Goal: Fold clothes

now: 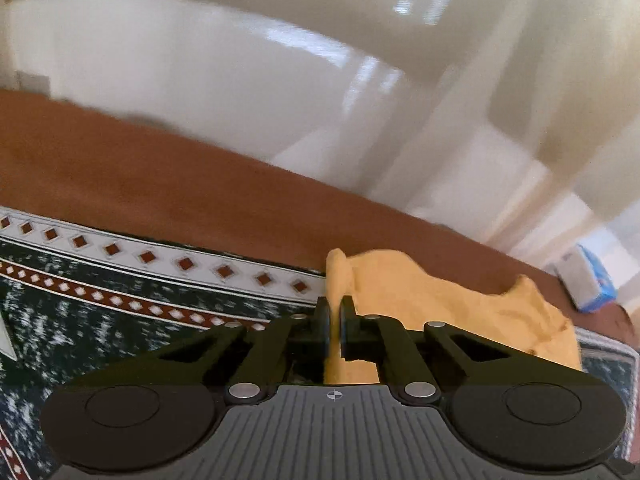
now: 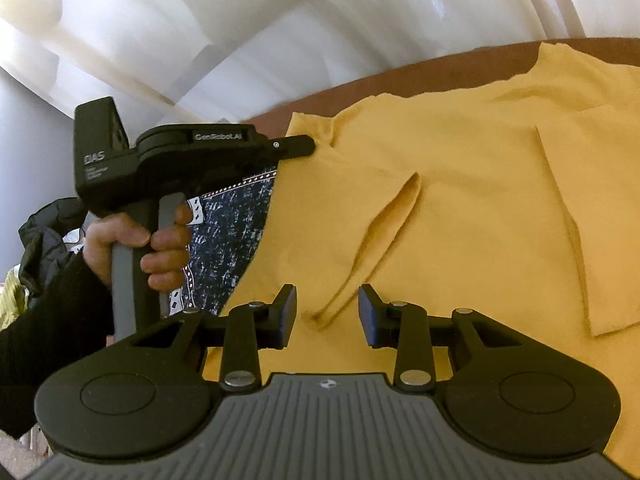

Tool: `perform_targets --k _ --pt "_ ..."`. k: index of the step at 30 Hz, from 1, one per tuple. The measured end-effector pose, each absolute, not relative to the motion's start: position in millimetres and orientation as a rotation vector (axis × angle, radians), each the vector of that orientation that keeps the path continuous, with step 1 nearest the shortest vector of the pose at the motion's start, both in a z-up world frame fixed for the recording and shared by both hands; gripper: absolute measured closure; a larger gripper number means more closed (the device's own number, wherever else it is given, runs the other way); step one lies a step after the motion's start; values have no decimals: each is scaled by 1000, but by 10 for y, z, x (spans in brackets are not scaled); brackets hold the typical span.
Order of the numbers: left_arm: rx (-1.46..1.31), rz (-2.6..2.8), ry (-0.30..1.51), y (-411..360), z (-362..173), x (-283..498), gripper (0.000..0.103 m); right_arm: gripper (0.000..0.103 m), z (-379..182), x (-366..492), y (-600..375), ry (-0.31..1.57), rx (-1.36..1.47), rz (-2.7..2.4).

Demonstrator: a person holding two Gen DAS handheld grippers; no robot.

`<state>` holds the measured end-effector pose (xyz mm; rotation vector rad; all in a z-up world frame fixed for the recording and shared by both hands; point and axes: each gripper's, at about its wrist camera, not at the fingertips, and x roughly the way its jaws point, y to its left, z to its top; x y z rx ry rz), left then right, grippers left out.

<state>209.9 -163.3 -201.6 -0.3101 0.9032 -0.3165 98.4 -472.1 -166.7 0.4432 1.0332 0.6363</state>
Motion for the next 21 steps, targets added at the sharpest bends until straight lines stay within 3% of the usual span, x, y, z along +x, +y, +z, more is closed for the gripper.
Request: perform_targets --k 8,9,10,14,16,21 --pt "-361 -275 876 -1563 -2036 2106 101 64 -1705 997 -4760 1040 477 638" --pt "-375 -263 872 -1537 -2034 2099 96 64 -1690 991 -4775 1040 474 639" --pt "-383 -248 864 -1508 -2019 2084 76 64 -1658 981 -4805 1028 468 635" --pt "-394 -236 831 -1390 -1874 1939 71 62 -1493 958 -5087 963 482 573" --pt "-390 -260 835 -1351 -1804 1823 62 61 -1399 949 -5312 931 481 514" --pt "-335 -370 909 -1384 -1764 1422 53 60 -1280 811 -5828 921 449 378"
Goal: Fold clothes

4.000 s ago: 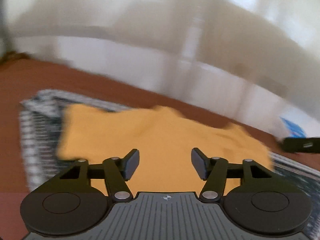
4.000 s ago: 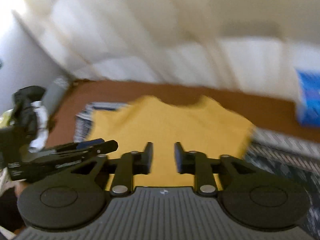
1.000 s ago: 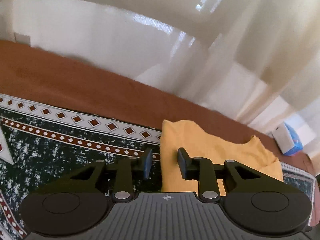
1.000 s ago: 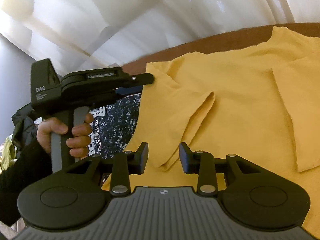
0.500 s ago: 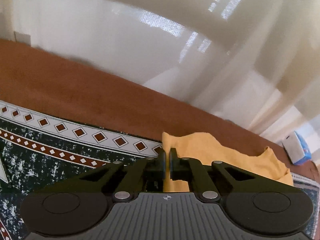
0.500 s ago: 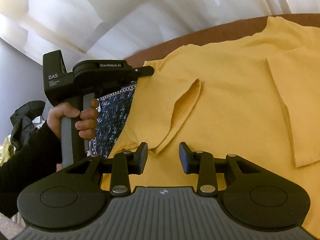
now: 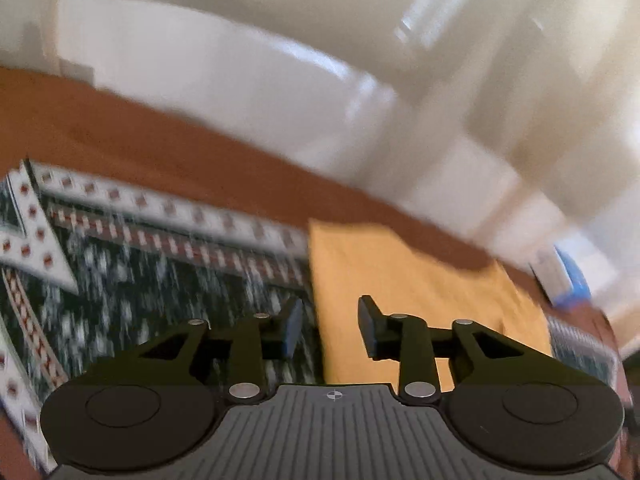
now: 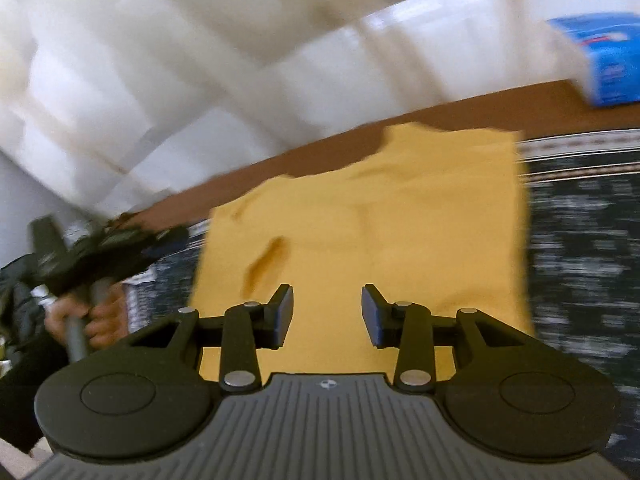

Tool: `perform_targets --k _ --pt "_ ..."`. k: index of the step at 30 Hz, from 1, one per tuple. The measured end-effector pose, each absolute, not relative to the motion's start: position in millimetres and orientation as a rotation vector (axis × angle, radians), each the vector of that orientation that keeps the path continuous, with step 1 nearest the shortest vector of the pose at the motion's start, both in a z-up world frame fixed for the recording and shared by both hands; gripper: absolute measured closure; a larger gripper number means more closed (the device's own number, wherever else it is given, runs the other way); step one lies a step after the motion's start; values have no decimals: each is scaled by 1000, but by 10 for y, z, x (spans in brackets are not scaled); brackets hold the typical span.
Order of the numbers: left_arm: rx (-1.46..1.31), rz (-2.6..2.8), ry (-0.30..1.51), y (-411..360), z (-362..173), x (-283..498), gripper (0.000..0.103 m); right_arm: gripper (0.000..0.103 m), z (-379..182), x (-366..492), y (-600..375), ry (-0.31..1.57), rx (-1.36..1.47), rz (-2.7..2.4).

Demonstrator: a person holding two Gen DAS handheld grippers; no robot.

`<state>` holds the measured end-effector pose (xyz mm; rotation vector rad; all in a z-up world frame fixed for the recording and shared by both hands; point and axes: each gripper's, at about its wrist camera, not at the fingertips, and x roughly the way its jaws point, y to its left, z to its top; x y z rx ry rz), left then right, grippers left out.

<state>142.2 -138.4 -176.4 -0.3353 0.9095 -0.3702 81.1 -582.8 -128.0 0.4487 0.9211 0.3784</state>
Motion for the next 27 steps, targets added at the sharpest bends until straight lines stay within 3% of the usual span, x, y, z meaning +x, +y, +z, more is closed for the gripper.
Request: perform_targets --k 4,8,9,10,11,12,13,14,17,18,19,22,27 --pt "-301 -398 961 -1460 -1866 1176 51 60 -1309 613 -6086 930 409 285" --pt "-310 -378 972 -1500 -1951 1137 58 60 -1401 526 -6194 917 417 173" --pt "-303 -372 972 -1513 -1959 1135 65 60 -1438 524 -6209 919 423 159" --pt "-283 -366 970 -1532 -1951 1136 91 60 -1467 533 -6210 927 428 155" --pt "-263 -360 967 -1551 -1944 1137 96 61 -1503 546 -6197 942 424 155" --pt "-242 -353 965 -1568 -1941 1142 99 63 -1500 542 -6172 935 405 162" --pt "-220 -347 964 -1581 -1944 1151 101 89 -1502 556 -6160 945 396 165" --pt "-203 -342 961 -1588 -1951 1156 101 99 -1505 572 -6150 958 389 167" --pt "-204 -332 955 -1571 -1973 1161 102 99 -1510 566 -6182 949 375 128" --pt "-207 -331 957 -1576 -1966 1160 100 99 -1521 555 -6204 946 391 123" --pt "-205 -333 959 -1583 -1952 1157 83 97 -1528 549 -6207 945 408 120" --pt "-187 -320 951 -1573 -1834 1097 56 88 -1450 502 -6157 935 404 137" --pt "-198 -307 846 -1398 -1398 731 43 68 -839 133 -6160 762 394 204"
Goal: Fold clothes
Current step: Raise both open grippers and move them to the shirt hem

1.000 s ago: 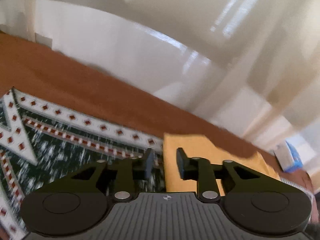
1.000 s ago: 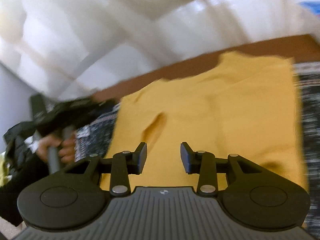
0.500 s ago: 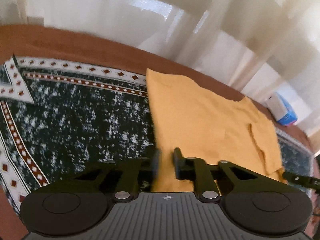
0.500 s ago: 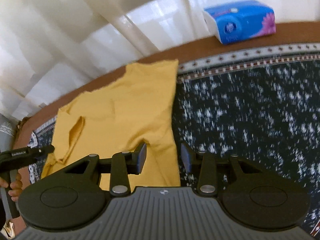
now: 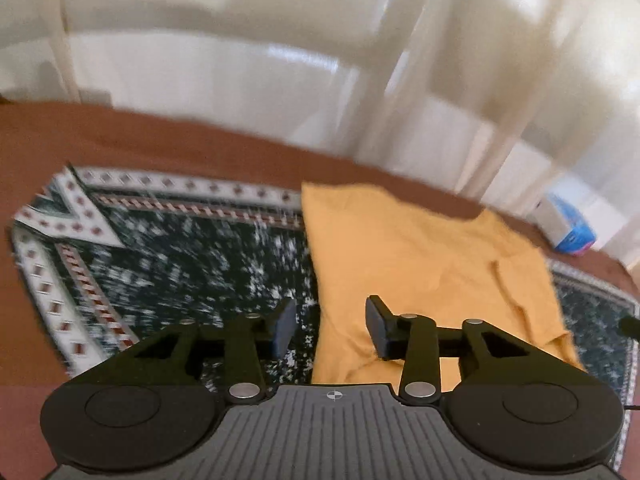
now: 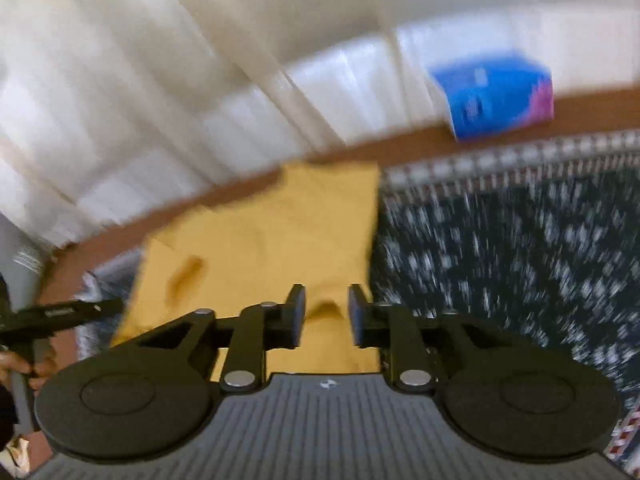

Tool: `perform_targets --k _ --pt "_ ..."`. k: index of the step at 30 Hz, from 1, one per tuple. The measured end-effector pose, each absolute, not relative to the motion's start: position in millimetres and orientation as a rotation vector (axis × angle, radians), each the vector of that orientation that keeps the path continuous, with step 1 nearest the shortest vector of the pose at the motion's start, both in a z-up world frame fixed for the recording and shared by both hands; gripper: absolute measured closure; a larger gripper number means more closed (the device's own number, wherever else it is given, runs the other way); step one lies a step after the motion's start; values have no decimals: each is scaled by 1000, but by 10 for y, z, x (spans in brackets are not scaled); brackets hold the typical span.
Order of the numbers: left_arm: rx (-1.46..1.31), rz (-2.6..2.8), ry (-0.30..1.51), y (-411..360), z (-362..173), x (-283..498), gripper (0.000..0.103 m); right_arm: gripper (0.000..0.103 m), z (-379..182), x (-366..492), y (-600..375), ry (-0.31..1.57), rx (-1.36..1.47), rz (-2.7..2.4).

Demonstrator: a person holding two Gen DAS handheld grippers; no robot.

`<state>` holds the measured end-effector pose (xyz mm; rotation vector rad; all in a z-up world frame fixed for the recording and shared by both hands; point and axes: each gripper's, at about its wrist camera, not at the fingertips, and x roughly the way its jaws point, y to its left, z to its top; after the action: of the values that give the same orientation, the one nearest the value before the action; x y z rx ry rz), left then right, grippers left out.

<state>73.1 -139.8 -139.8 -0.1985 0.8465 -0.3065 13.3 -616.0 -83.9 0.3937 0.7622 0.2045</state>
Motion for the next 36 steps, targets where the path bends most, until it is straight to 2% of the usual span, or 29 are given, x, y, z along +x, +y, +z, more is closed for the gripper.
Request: perform_targets --k 3,7,14,17,20,25,31,36 --pt "-219 -307 799 -1296 -1177 444 41 67 -408 -236 -6186 655 373 233" --pt "-198 -312 752 -1223 -974 -61 38 57 -6 -772 -6221 557 354 261" --pt "-169 -245 743 -1070 -836 -1115 33 54 202 -1619 -6477 499 348 306" --pt "-155 -215 794 -1054 -892 -1557 32 46 110 -1975 -6606 517 333 342" --pt "-98 -229 858 -1107 -1035 -1949 28 45 -169 -2241 -6669 616 332 359" --pt "-40 -221 957 -1158 -1354 -2407 27 45 -793 -2576 -6671 789 369 319" --pt "-103 -178 1009 -1071 -1657 -2525 27 45 -1248 -2710 -6667 911 366 286" --pt "-123 -222 1028 -1074 -1746 -2490 29 45 -1384 -2734 -6623 941 349 279"
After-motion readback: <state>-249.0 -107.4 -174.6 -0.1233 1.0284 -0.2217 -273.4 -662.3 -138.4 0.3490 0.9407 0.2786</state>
